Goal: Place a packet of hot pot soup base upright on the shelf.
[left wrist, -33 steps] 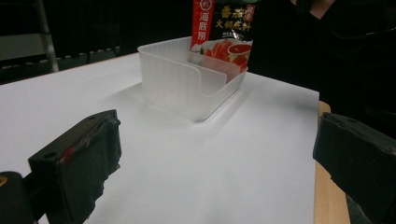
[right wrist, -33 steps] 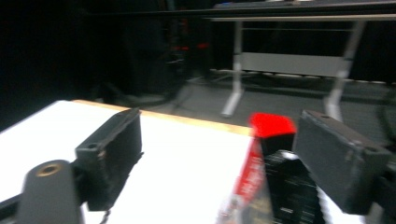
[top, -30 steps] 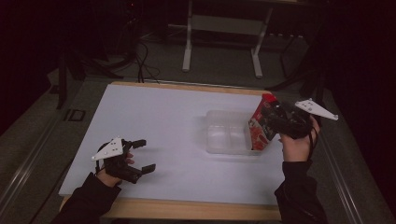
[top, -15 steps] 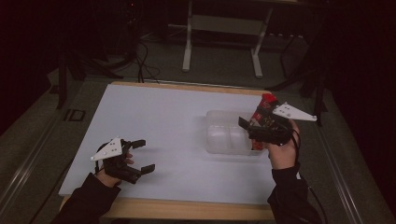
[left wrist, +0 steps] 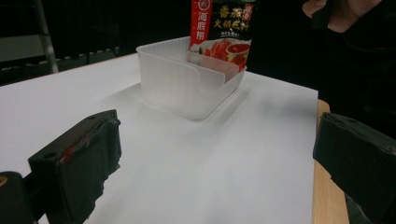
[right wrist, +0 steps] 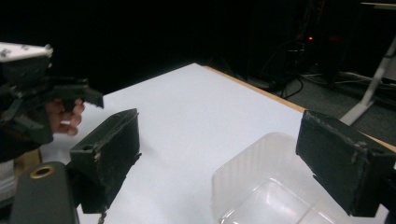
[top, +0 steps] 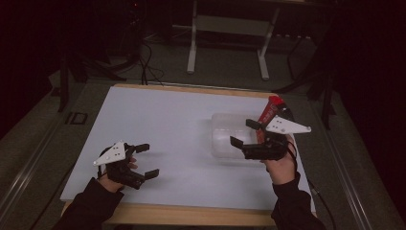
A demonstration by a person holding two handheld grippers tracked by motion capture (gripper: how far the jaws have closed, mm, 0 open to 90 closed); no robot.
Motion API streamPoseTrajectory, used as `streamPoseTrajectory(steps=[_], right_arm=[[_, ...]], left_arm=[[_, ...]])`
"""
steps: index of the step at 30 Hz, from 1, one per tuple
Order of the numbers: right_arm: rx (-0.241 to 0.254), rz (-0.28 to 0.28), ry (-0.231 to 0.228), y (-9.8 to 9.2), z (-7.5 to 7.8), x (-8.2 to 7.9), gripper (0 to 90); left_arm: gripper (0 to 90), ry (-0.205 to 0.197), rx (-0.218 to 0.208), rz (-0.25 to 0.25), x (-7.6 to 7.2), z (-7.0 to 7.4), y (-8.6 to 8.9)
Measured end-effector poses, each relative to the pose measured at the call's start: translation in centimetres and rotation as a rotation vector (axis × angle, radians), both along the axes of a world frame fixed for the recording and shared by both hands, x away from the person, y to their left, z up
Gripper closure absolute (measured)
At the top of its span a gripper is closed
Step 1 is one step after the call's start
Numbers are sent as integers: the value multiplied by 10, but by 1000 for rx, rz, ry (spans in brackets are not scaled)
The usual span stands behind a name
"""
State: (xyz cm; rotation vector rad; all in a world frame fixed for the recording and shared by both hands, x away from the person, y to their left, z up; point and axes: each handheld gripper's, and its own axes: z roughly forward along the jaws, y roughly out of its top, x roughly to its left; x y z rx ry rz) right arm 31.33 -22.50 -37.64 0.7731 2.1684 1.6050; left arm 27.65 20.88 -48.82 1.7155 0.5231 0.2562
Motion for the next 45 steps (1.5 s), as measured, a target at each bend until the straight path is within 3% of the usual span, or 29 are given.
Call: streamPoseTrajectory(steps=[7,24,34,45], right_arm=[[-7,96,10,5,-13,-8,133],[-73,233,100,13,-56,-21,135],[-148,242,130,9,-78,-26,127],[-160,202,117,-8,-89,-31,126]], left_arm=[[16,0,1,-2,0,0,0],[16,-3,11,-5,-1,0,-1],[16,-5,24,-13,-1,0,-2],[16,-4,34,-19,-2,-1,-2]])
